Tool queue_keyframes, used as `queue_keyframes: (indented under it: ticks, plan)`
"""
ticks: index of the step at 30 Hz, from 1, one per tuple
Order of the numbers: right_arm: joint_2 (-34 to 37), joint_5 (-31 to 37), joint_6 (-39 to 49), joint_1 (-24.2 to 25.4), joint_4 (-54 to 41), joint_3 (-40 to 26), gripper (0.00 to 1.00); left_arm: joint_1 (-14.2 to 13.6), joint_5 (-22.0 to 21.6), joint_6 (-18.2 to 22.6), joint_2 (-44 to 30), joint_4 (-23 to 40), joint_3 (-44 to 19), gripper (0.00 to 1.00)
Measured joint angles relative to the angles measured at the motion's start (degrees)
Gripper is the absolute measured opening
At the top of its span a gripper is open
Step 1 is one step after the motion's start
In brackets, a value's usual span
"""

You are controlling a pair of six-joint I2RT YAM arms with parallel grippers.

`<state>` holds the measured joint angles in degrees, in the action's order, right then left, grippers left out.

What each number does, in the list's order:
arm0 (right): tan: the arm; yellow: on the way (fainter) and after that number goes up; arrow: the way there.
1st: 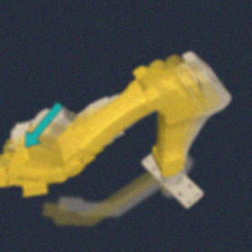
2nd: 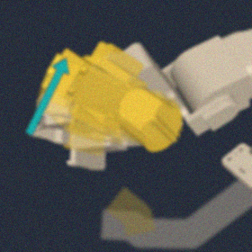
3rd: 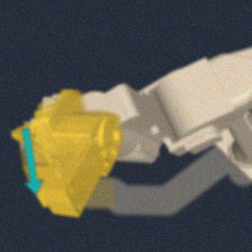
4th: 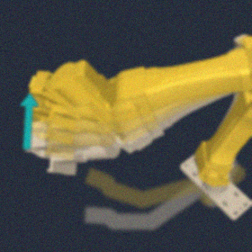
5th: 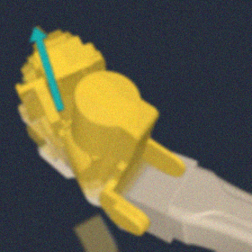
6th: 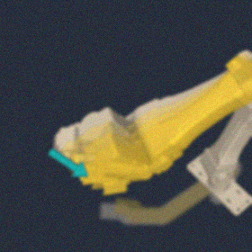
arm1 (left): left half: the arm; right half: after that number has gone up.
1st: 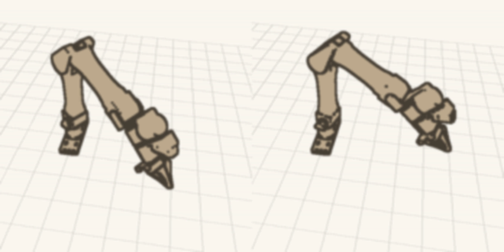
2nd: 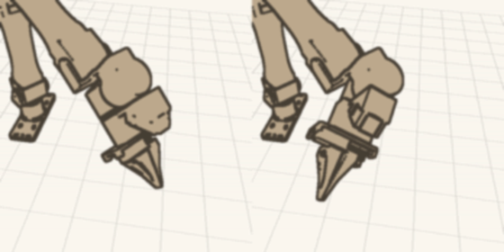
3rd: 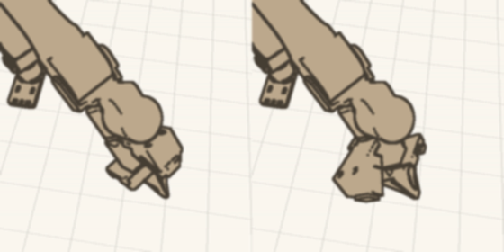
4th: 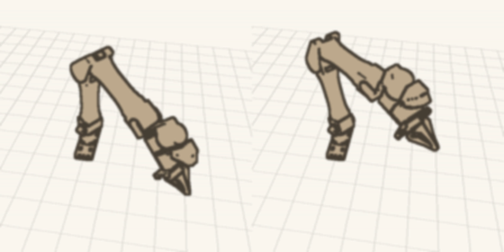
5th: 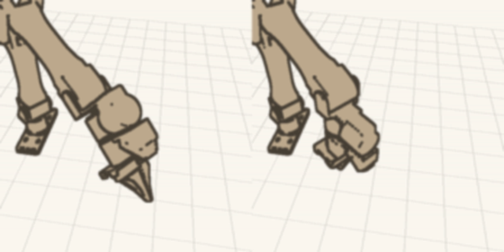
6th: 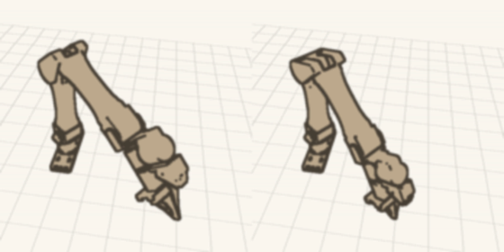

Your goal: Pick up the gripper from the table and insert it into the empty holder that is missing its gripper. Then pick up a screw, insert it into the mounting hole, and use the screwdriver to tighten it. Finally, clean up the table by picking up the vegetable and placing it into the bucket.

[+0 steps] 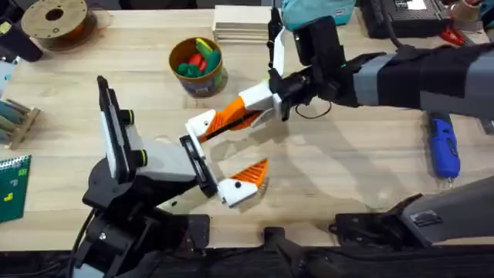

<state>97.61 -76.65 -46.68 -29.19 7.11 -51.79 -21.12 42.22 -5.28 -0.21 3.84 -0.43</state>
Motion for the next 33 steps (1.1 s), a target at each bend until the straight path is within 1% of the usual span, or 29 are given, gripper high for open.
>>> queue_keyframes:
  ticks: [8, 9, 10, 11, 12, 15, 16, 17, 18, 26, 27, 30, 33]
  plan:
    - [0.0, 0.4, -0.1, 0.0, 0.0, 0.0, 0.016, 0.1, 0.0, -0.6, 0.0, 0.0, 0.0, 0.987]
    - [0.0, 0.4, -0.1, -0.1, 0.0, 0.0, 0.03, 0.1, 0.0, -0.5, 0.0, 0.0, 0.0, 0.987]
    - [0.0, 0.5, -0.3, -0.1, 0.0, 0.0, 0.08, 0.1, 0.0, -0.5, 0.0, 0.0, 0.0, 0.987]
    - [0.0, 0.9, -0.2, -0.1, 0.0, 0.0, 0.159, 0.1, 0.3, -0.5, 0.0, 0.0, 0.0, 0.987]
    - [0.0, 2.2, 0.0, -0.4, 0.4, 0.0, 0.273, -0.1, 2.2, -0.5, 0.0, 0.0, 0.0, 0.987]
    - [0.2, 3.4, 0.7, -0.7, 1.5, 0.1, 0.625, -0.3, 2.6, 0.5, 0.2, 0.0, -0.1, 0.987]
    - [0.3, 3.6, 0.8, -0.7, 2.0, 0.3, 0.713, -0.3, 2.6, 0.8, 0.2, -0.1, -0.1, 0.987]
    - [0.4, 3.6, 0.9, -0.6, 2.7, 0.6, 0.765, -0.3, 2.6, 1.1, 0.2, -0.2, -0.2, 0.987]
    - [0.4, 3.4, 0.9, -0.5, 3.4, 0.8, 0.844, -0.3, 2.6, 1.9, 0.2, -0.3, -0.4, 0.987]
    - [0.4, 2.9, 0.9, -0.3, 3.4, 0.9, 0.856, -0.3, 2.9, 2.2, 0.2, -0.3, -0.4, 0.987]
    - [0.4, 2.5, 0.9, -0.1, 3.4, 0.9, 0.856, -0.3, 3.4, 2.1, 0.2, -0.2, -0.4, 0.989]
    - [0.4, 1.0, 0.8, 0.4, 4.6, 0.7, 0.858, -1.4, 7.3, 1.8, 0.1, 0.8, -0.3, 0.987]
    - [0.4, 0.1, 0.8, 1.5, 4.6, 0.7, 0.859, -1.6, 9.3, 1.7, 0.0, 1.0, -0.3, 0.987]
